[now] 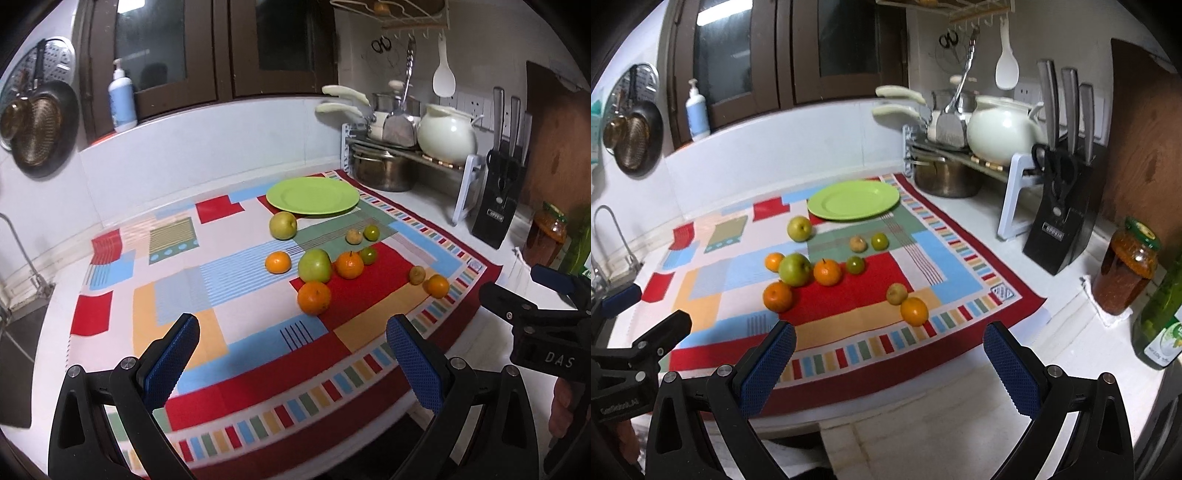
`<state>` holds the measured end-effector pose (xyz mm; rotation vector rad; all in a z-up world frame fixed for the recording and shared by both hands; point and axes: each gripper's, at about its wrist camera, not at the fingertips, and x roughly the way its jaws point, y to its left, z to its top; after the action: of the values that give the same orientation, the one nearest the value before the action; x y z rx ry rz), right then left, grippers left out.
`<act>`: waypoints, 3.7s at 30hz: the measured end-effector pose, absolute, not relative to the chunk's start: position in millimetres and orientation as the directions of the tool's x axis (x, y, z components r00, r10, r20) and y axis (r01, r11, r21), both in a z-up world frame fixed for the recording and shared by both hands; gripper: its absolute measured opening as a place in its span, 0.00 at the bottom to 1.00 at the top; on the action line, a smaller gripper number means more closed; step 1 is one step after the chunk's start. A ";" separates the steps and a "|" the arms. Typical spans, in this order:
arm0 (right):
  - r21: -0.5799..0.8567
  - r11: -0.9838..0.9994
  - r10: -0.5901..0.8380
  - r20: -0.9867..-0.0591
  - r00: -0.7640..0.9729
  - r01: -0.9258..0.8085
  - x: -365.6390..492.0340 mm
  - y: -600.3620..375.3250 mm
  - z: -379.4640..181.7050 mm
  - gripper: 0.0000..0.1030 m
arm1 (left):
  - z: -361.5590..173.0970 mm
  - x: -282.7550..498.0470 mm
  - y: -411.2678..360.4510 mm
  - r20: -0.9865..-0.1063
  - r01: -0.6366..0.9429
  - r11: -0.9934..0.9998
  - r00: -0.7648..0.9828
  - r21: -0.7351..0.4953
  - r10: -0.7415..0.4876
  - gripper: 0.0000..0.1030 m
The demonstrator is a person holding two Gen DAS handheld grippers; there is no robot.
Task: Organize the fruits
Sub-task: 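Close the right tool on a tangerine while the left tool approaches another tangerine, then close the left tool on the large tangerine while the right tool lifts its tangerine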
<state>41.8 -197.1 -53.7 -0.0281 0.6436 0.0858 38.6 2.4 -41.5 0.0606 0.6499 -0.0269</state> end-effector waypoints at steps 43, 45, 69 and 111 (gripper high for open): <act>0.043 0.999 0.037 -0.788 0.614 -0.005 164.1 -207.9 -148.7 0.34 | -127.1 163.0 -12.2 -0.781 0.200 0.980 0.615 0.016 -0.113 0.39; 0.046 0.999 0.042 -0.786 0.617 -0.009 162.5 -206.1 -146.2 0.34 | -124.1 162.2 -10.5 -0.776 0.206 0.979 0.619 0.013 -0.120 0.38; 0.118 0.992 0.119 -0.750 0.651 -0.045 154.1 -152.3 -118.9 0.34 | -95.5 159.4 23.3 -0.749 0.349 0.933 0.593 -0.092 -0.296 0.55; 0.111 0.993 0.110 -0.732 0.673 -0.042 159.7 -125.2 -98.1 0.34 | -86.5 195.7 30.3 -0.735 0.409 0.903 0.572 -0.128 -0.363 0.40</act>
<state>159.7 -125.2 -98.1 0.0870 0.8287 0.0859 195.7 30.3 -86.5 0.0584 0.8486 -0.4531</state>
